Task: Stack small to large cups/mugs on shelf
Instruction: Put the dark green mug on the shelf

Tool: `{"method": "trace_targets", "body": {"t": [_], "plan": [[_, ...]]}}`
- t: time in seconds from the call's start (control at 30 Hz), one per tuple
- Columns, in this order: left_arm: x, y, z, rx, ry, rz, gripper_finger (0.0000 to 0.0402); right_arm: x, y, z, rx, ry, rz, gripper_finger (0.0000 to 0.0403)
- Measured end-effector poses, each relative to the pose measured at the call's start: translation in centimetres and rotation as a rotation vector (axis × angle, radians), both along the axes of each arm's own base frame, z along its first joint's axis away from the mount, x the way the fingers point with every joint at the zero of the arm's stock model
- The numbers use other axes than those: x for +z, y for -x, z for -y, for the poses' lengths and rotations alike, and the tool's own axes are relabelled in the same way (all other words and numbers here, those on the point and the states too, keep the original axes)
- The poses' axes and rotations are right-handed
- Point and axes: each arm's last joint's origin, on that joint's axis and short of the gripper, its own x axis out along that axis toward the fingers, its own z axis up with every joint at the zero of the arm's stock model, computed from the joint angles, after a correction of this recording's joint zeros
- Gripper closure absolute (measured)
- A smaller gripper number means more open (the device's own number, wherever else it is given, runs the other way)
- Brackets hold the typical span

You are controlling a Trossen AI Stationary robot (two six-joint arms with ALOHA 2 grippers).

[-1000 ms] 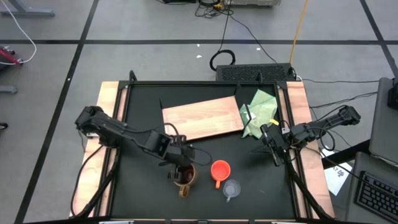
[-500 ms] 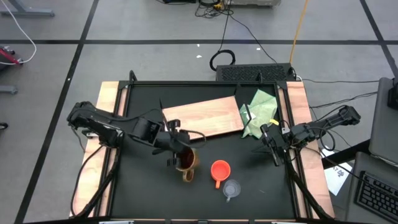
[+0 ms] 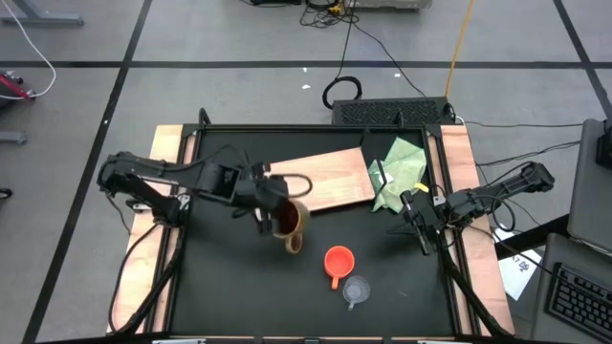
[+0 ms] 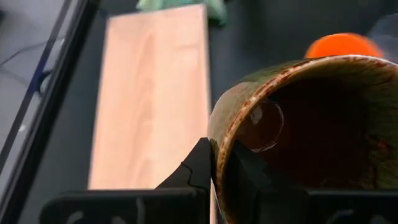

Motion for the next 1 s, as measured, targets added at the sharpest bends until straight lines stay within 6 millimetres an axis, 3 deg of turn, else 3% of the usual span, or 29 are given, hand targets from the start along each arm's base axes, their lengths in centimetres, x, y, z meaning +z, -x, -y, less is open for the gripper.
{"method": "trace_targets", "body": {"t": [0.53,0.8,1.0], "plan": [[-1.1,1.9,-8.1,0.141,0.031,-0.239,0.0372,0.0,0.0,0.0,0.002,0.023,0.008,0.0403],[-1.1,2.6,-11.4,0.117,0.099,-0.241,0.0372,0.0,0.0,0.0,0.002,0.026,0.009,0.0403],[-1.0,2.7,-12.5,0.027,0.121,-0.21,0.0372,0.0,0.0,0.0,0.003,0.042,0.015,0.0403]]}}
